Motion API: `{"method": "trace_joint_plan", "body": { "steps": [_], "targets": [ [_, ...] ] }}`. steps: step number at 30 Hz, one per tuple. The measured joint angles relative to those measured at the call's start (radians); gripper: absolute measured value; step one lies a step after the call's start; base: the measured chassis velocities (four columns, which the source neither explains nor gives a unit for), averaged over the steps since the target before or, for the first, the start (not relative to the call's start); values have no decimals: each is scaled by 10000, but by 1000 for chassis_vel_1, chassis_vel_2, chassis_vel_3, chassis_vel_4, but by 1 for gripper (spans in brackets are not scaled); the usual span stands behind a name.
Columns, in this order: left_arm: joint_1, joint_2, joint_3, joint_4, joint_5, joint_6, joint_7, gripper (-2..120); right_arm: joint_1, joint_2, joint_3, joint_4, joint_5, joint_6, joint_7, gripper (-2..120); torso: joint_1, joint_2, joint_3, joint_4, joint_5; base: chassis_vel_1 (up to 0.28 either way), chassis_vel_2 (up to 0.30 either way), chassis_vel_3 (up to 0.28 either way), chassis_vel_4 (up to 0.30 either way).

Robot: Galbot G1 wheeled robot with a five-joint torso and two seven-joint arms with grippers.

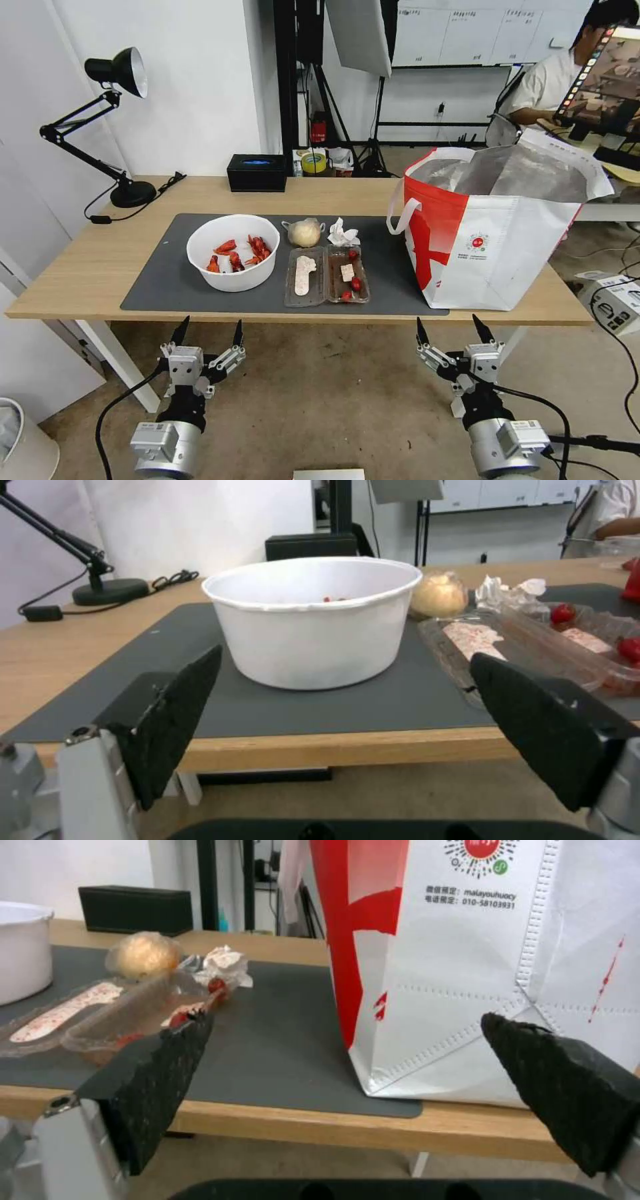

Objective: Pick up the trash from the table and place it into the takeout bag.

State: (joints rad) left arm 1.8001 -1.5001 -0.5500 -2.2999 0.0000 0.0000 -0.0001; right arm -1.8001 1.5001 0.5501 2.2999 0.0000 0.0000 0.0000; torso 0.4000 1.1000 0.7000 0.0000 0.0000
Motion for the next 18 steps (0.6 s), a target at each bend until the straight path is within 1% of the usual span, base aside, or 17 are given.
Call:
{"method": "trace_joint_plan", "body": {
  "steps": [18],
  "targets": [
    [0,0,0,0,-1,0,0,100,0,0,0,0,0,0,0,100,0,0,0,0,0,0,0,0,0]
  ]
}}
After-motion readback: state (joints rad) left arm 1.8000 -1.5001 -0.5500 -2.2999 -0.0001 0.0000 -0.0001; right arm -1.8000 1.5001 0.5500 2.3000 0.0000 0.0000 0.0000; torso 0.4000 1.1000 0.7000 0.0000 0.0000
